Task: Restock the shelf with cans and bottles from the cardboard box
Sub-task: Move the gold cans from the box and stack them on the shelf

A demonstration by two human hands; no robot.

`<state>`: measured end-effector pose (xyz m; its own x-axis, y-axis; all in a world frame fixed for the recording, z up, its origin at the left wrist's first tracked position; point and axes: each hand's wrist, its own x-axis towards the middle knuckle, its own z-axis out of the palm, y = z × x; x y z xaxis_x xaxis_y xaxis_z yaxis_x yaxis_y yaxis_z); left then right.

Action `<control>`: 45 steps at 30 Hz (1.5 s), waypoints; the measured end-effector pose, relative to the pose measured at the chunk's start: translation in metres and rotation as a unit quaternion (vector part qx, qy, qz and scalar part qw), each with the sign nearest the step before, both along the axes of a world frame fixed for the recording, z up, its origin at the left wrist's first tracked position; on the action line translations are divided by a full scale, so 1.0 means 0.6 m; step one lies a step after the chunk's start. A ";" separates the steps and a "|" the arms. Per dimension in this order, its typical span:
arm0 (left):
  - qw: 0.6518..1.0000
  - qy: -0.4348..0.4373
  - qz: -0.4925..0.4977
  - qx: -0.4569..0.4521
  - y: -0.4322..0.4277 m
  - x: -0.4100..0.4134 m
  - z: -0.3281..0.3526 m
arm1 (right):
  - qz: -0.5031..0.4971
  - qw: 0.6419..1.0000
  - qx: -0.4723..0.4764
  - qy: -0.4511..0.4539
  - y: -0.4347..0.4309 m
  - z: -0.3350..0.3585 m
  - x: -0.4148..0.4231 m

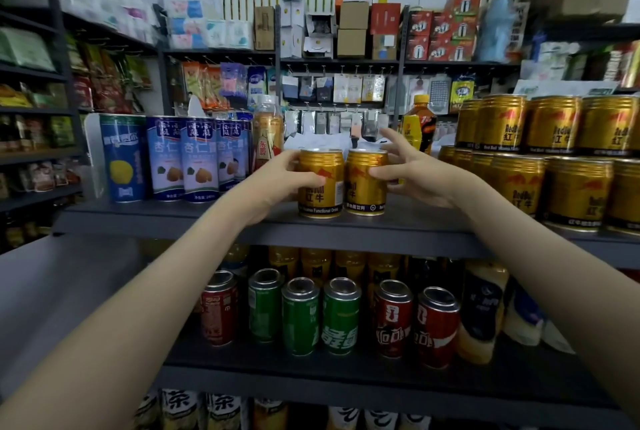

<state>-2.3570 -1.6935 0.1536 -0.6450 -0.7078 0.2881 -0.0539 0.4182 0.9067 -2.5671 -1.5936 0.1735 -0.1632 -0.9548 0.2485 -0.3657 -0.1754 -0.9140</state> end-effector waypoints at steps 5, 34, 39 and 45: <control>0.998 -0.047 0.000 -0.033 -0.003 -0.010 -0.003 | -0.149 0.986 0.000 0.077 -0.021 -0.040 0.034; 0.989 0.102 0.054 -0.097 0.231 -0.331 0.112 | -0.182 0.973 -0.098 0.101 0.320 0.128 -0.241; 0.982 0.060 0.107 -0.144 0.237 -0.406 0.105 | -0.180 0.978 -0.055 0.084 0.323 0.106 -0.291; 0.983 0.033 0.099 -0.152 0.222 -0.415 0.105 | -0.149 0.985 -0.052 0.066 0.292 0.099 -0.309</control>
<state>-2.6059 -1.5605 0.2164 -0.4757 -0.6928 0.5420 -0.1074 0.6573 0.7459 -2.7525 -1.4184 0.2331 -0.3914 -0.8376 0.3810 -0.5294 -0.1337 -0.8378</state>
